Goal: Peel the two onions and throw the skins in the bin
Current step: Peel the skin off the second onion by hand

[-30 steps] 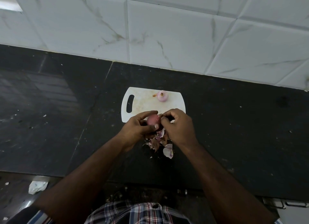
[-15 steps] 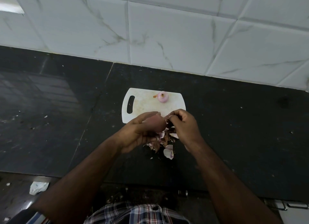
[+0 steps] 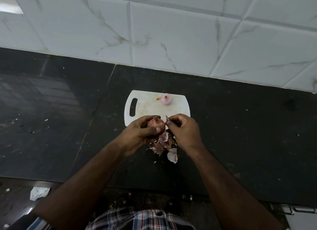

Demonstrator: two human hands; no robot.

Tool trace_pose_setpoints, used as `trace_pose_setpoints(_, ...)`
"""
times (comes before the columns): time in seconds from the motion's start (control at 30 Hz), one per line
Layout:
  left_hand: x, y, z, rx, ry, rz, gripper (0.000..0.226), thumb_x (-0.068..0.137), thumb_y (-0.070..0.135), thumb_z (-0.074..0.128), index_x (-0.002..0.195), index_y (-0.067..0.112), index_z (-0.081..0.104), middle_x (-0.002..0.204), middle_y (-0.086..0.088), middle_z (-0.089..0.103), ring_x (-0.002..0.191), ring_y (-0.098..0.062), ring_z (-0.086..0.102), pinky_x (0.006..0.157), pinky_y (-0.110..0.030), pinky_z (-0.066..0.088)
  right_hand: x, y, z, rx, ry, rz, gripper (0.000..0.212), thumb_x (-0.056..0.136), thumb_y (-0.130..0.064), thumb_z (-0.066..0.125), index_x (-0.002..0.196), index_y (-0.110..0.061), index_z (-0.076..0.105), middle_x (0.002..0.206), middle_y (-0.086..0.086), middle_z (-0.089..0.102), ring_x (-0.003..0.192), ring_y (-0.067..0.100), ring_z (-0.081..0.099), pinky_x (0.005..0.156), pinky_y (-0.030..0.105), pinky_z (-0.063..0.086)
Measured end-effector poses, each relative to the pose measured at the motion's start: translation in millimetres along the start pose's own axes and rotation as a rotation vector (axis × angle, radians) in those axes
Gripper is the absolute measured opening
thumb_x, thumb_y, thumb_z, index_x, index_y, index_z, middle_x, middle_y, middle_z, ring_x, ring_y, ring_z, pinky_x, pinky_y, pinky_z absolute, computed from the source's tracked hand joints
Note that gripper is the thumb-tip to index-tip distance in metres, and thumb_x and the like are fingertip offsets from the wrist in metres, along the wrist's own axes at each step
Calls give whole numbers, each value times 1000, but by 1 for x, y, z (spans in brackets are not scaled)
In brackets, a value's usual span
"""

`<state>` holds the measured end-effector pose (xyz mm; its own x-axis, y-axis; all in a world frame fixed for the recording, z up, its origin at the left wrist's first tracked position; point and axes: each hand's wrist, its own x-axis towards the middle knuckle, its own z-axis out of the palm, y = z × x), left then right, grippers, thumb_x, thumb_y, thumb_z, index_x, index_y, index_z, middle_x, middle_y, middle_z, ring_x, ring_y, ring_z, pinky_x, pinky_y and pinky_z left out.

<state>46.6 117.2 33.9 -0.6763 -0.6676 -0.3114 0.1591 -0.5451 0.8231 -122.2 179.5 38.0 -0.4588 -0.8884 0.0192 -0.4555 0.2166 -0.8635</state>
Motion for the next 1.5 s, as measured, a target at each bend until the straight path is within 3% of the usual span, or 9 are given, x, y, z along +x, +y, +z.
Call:
trace_pose_setpoints(0.13, -1, 0, -4, -19, 7, -6, 58, 78, 1, 76, 132, 7, 57, 114, -12, 68, 90, -23, 69, 69, -28, 58, -1, 14, -4, -158, -83, 41, 13, 85, -15, 72, 96, -16, 78, 90, -5, 76, 86, 8, 71, 73, 21, 54)
trace_pose_setpoints(0.2, -1, 1, -4, -14, 23, -15, 56, 77, 1, 76, 129, 6, 55, 113, -14, 68, 88, -23, 70, 66, -27, 58, -2, 16, -7, -205, -183, 45, 21, 85, -11, 71, 104, -18, 78, 105, -4, 76, 99, 9, 70, 82, 19, 52)
trace_pose_setpoints(0.3, -2, 1, -5, 16, 27, -17, 53, 75, 2, 75, 124, 7, 57, 109, -13, 70, 86, -21, 70, 64, -26, 56, 0, 4, -10, -89, -171, 14, 24, 88, -16, 71, 112, -21, 76, 120, -7, 72, 110, 3, 65, 96, 23, 50)
trace_pose_setpoints(0.47, -1, 0, -3, 18, -12, -16, 38, 87, -14, 60, 119, 6, 59, 97, -11, 72, 83, -20, 73, 66, -24, 57, 2, -20, -8, -2, -222, -85, 28, 84, -30, 78, 111, -24, 75, 107, -9, 71, 95, 4, 66, 85, 23, 53)
trace_pose_setpoints(0.67, 0, -1, -5, 46, -26, 2, 39, 87, -15, 59, 120, 4, 60, 102, -14, 72, 90, -24, 72, 77, -29, 60, 3, -17, -4, -105, -186, -208, 17, 85, -15, 76, 102, -16, 78, 98, -5, 70, 95, 9, 64, 87, 27, 52)
trace_pose_setpoints(0.87, -1, -3, -6, 20, -40, 1, 45, 80, -3, 65, 124, 5, 60, 102, -12, 73, 86, -19, 73, 66, -25, 57, 0, -16, -1, -116, -111, -201, 16, 88, -10, 70, 101, -16, 77, 97, -3, 72, 96, 11, 65, 89, 30, 54)
trace_pose_setpoints(1.0, 0, -1, -1, 101, -16, -4, 47, 74, 11, 58, 120, 9, 63, 88, -3, 71, 70, -12, 67, 53, -22, 48, -2, -18, 2, -123, -73, -198, 12, 91, -11, 65, 97, -17, 74, 94, -5, 73, 91, 10, 66, 85, 32, 55)
trace_pose_setpoints(1.23, 2, -2, -3, 107, -14, -19, 46, 74, 13, 55, 120, 9, 63, 94, -16, 68, 74, -26, 66, 62, -31, 50, -5, -20, 7, -159, -26, -209, 10, 93, -12, 61, 96, -17, 70, 92, -6, 71, 90, 11, 64, 83, 31, 54)
trace_pose_setpoints(1.5, 0, 0, -3, 57, -41, -20, 50, 70, 11, 56, 120, 7, 63, 101, -20, 64, 79, -27, 63, 69, -35, 48, -8, -22, 15, -143, 47, -212, 10, 93, -8, 59, 96, -15, 66, 93, -4, 67, 90, 11, 61, 80, 25, 49)
